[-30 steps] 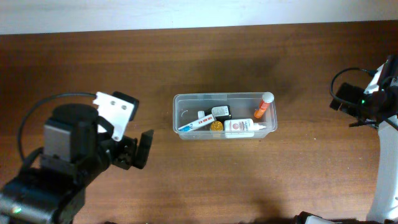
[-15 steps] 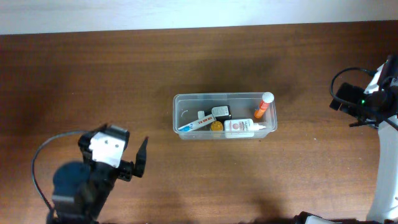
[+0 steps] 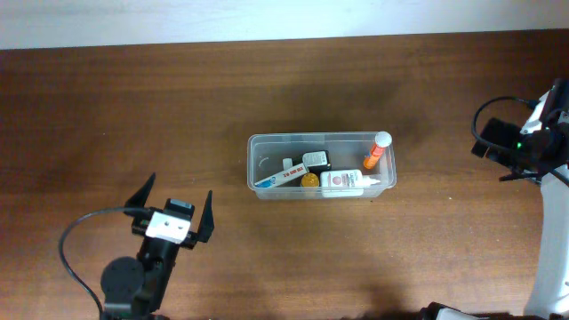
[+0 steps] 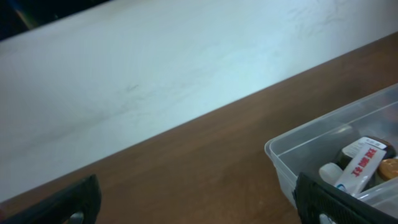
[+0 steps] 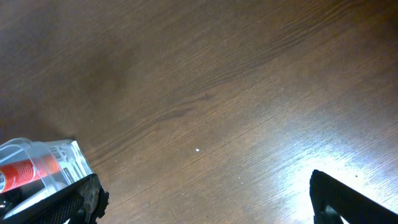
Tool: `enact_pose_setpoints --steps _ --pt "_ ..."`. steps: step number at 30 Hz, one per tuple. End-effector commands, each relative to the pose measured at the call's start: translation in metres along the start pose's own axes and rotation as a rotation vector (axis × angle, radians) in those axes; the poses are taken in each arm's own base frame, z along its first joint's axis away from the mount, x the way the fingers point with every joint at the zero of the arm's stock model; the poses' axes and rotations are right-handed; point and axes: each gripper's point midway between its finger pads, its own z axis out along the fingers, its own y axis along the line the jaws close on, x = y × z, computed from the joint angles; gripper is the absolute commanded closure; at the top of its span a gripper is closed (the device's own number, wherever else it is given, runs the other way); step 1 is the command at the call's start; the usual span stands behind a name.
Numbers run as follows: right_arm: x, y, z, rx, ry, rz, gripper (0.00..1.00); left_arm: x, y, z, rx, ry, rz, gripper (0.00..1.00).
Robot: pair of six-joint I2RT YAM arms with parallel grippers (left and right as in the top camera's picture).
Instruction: Pack container
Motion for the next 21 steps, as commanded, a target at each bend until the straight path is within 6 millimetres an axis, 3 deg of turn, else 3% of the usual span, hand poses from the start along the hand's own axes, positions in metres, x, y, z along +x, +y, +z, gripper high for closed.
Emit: enact_pose_setpoints --steps 1,11,21 --pt "-0.004 0.0 -0.003 -0.003 -0.014 0.008 0.02 0.004 0.003 -0.006 -0.037 -0.029 0.034 0.01" --pt "-0.004 0.0 -0.003 -0.003 -0.014 0.009 0.02 0.006 0.022 -0.022 -0.167 -0.078 0.043 0.01" --pt "-0.004 0.0 -0.003 -0.003 -0.014 0.008 0.02 0.025 0.018 -0.022 -0.174 -0.108 0.053 0.01"
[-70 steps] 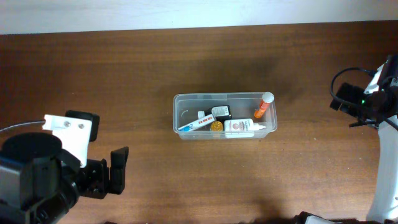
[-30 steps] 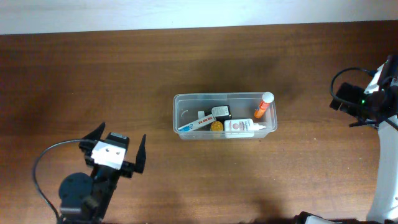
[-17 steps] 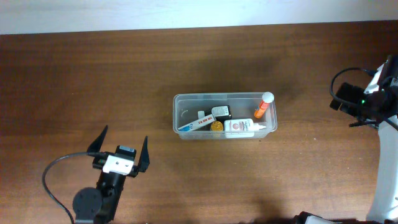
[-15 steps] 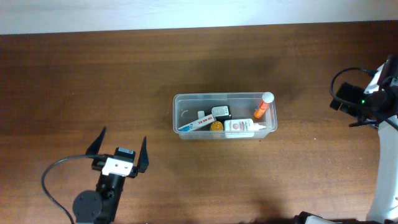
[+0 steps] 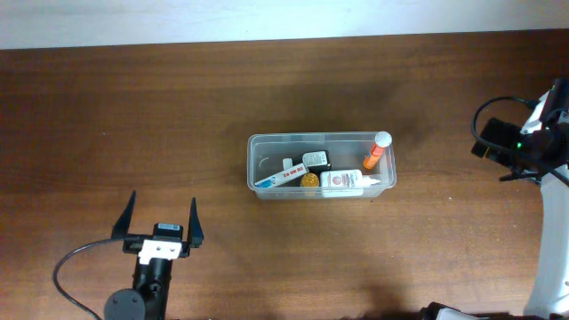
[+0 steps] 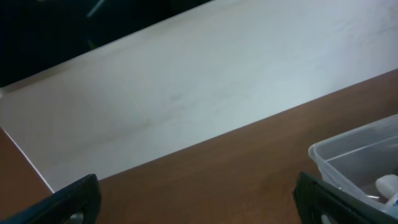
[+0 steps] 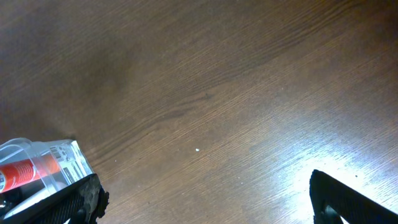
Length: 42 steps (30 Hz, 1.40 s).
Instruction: Pack container
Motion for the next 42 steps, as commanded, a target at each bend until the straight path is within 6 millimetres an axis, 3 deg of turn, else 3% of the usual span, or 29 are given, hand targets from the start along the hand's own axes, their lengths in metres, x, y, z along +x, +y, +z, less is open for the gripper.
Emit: enact_pose_setpoints --steps 1,10,15,42 --pt "-0.004 0.0 -0.003 -0.002 -0.013 0.008 0.02 0.01 -0.005 0.001 0.006 -0.013 0.014 0.01" --pt "-0.004 0.0 -0.003 -0.002 -0.013 0.008 0.02 0.032 -0.003 0.002 -0.009 0.046 0.011 0.0" --pt "-0.004 0.0 -0.003 -0.002 -0.013 0.008 0.02 0.063 -0.012 -0.002 0.024 0.173 -0.005 0.01" --pt "-0.004 0.0 -0.003 -0.002 -0.013 0.008 0.02 0.064 -0.012 -0.002 0.025 0.177 -0.006 0.01"
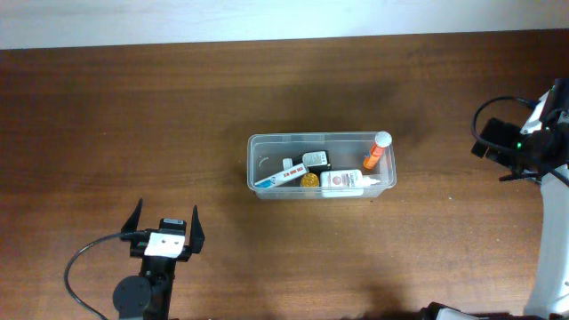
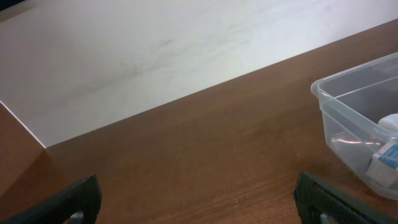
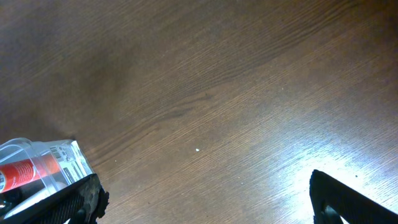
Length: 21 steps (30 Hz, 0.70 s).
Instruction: Pack container
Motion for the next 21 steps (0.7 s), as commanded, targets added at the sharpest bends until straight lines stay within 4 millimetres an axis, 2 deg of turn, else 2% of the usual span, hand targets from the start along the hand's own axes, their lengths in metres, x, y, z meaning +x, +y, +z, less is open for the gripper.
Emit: enact_pose_setpoints --steps 1,21 --pt "-0.0045 -0.0003 -0.0026 -0.002 -0.014 0.009 0.02 -0.0002 -0.0009 -0.0005 0.006 -0.005 0.011 0.01" --pt "-0.0049 -0.0008 -0.0063 -0.002 -0.025 0.009 0.02 -0.0002 -0.0009 -0.0005 0.006 -0.005 0.011 0.01"
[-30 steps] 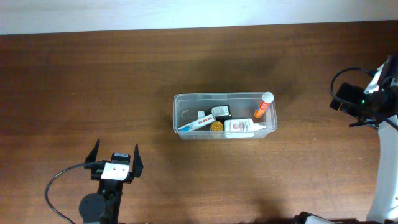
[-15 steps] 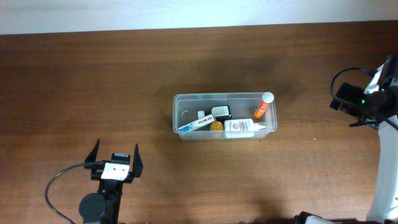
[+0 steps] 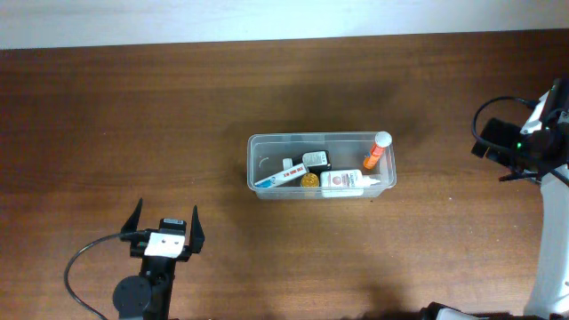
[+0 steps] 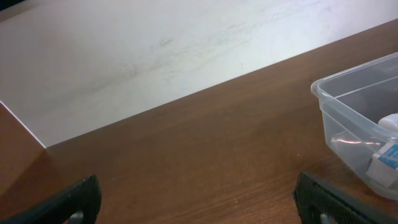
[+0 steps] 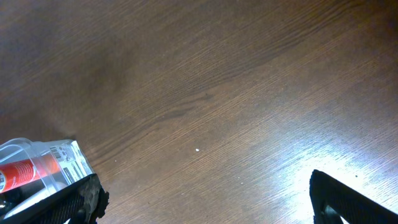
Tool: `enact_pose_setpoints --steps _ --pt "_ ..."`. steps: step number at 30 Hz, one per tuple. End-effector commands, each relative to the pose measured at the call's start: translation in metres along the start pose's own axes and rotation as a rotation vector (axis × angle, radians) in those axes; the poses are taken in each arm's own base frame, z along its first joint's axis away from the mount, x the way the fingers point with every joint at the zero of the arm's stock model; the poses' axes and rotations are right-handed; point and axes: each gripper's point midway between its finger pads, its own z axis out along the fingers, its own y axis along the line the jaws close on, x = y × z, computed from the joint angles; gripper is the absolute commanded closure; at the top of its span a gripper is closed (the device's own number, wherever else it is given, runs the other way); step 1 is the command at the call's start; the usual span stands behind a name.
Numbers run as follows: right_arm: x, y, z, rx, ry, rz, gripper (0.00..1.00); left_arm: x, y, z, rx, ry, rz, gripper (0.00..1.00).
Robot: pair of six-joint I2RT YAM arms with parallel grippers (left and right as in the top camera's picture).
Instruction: Pack container
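Note:
A clear plastic container (image 3: pixel 258 160) sits at the middle of the brown table. Inside lie an orange tube with a white cap (image 3: pixel 376 151), a white tube (image 3: pixel 348 182), a small dark bottle (image 3: pixel 316 161), a round orange item (image 3: pixel 309 179) and a white stick with red print (image 3: pixel 283 174). My left gripper (image 3: pixel 165 223) stands open near the front left, well short of the container, whose corner (image 4: pixel 348 99) shows in its wrist view. My right gripper (image 5: pixel 205 202) is open and empty at the far right; the container's end (image 5: pixel 37 165) shows at its left.
A pale wall strip (image 3: pixel 267 18) runs along the table's far edge. The left arm's black cable (image 3: pixel 80 262) loops by the front edge. The right arm's white body (image 3: pixel 556 240) stands at the right edge.
At first my left gripper stood open at the front left, turned toward the container. Then it was further left and lower in the overhead view, pointing straight ahead. After that it sat slightly nearer the front edge, where it stays. The right arm and the container's contents have not changed.

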Motion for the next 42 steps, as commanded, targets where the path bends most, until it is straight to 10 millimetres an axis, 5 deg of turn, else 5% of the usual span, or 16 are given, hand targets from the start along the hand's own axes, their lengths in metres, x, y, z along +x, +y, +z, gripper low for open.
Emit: enact_pose_setpoints --steps 1,9,16,29,42 --pt "-0.005 0.0 -0.009 -0.003 -0.032 0.008 0.02 0.0 -0.001 0.0 0.006 -0.004 0.011 0.01" --pt "-0.004 0.018 -0.055 -0.058 -0.178 -0.043 0.02 0.0 -0.001 0.0 0.006 -0.004 0.011 0.01" --pt "0.02 0.045 -0.088 -0.17 -0.367 -0.122 0.02 0.0 -0.001 0.0 0.006 -0.004 0.011 0.01" --pt "0.106 0.072 -0.019 -0.463 -0.694 -0.194 0.02 0.0 -0.001 0.0 0.006 -0.004 0.011 0.01" --pt "0.127 0.09 -0.014 -0.588 -0.915 -0.252 0.02 0.0 -0.001 0.0 0.006 -0.004 0.011 0.01"
